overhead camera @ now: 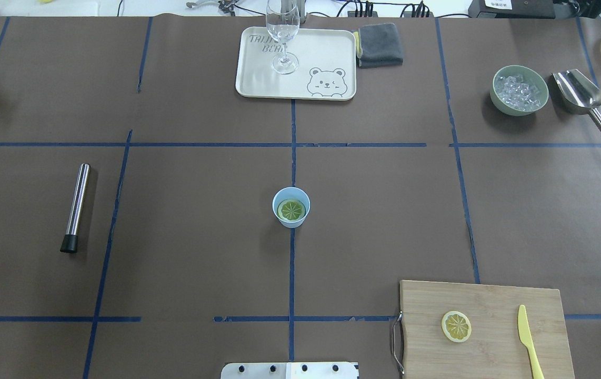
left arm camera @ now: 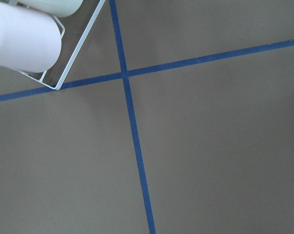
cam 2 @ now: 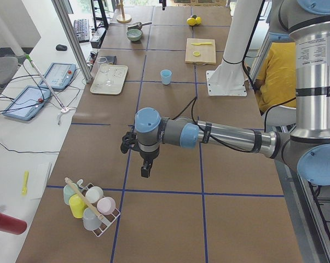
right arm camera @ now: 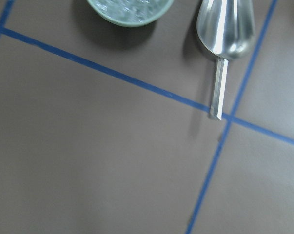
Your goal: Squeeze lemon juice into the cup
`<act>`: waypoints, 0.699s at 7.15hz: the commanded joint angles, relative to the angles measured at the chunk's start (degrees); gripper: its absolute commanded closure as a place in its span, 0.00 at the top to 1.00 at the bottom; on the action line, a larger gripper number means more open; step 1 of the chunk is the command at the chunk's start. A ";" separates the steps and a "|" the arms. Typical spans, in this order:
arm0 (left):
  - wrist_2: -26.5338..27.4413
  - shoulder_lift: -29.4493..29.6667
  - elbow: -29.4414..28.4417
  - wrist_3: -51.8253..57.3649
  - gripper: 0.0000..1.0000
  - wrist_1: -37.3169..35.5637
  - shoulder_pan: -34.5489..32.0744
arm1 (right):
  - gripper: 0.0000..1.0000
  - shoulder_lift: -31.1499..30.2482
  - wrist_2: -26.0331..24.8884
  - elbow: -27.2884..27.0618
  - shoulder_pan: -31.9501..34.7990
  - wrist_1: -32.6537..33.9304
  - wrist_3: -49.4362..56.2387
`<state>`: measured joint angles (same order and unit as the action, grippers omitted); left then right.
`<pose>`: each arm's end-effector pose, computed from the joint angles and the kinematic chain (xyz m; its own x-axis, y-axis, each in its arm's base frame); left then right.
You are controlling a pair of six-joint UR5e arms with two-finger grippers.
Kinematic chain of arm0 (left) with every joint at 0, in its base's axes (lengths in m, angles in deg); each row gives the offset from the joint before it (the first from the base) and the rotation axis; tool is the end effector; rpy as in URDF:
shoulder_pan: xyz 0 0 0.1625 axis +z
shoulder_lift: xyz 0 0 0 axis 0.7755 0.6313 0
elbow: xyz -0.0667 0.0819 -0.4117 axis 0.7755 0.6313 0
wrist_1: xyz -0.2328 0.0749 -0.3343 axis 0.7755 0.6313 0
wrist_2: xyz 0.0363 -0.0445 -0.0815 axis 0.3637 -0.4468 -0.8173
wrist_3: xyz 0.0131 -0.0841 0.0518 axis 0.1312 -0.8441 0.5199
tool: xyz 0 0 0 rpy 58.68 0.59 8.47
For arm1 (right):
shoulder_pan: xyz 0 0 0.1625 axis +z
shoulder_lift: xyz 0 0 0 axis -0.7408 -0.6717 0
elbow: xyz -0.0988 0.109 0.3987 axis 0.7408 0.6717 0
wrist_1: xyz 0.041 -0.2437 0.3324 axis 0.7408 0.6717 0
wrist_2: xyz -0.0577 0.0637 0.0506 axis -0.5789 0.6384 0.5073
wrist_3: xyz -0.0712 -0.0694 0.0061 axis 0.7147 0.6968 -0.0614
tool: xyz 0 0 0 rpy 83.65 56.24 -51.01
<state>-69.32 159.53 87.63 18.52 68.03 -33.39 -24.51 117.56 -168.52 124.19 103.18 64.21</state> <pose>-0.0185 -0.4575 0.5794 0.7047 0.2078 -0.6784 -0.1101 0.9766 0.1848 -0.0261 -0.4521 0.5052 0.8050 -0.2930 0.5159 0.2324 0.9558 0.1802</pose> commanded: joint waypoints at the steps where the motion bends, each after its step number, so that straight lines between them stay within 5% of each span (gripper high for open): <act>1: 1.23 2.46 -0.35 -0.13 1.00 -0.43 3.88 | 1.00 -7.51 1.30 2.03 7.87 -0.19 7.45; 2: 5.59 3.78 1.22 -1.27 1.00 -1.40 10.18 | 1.00 -8.91 2.96 3.26 9.20 -0.27 8.62; 5: 4.15 10.01 2.72 -1.81 1.00 -0.27 11.64 | 1.00 -9.98 3.42 3.71 9.83 -0.27 8.90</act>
<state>-64.50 166.92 89.37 16.90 67.28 -22.81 -33.88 120.82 -165.17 133.81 102.91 72.88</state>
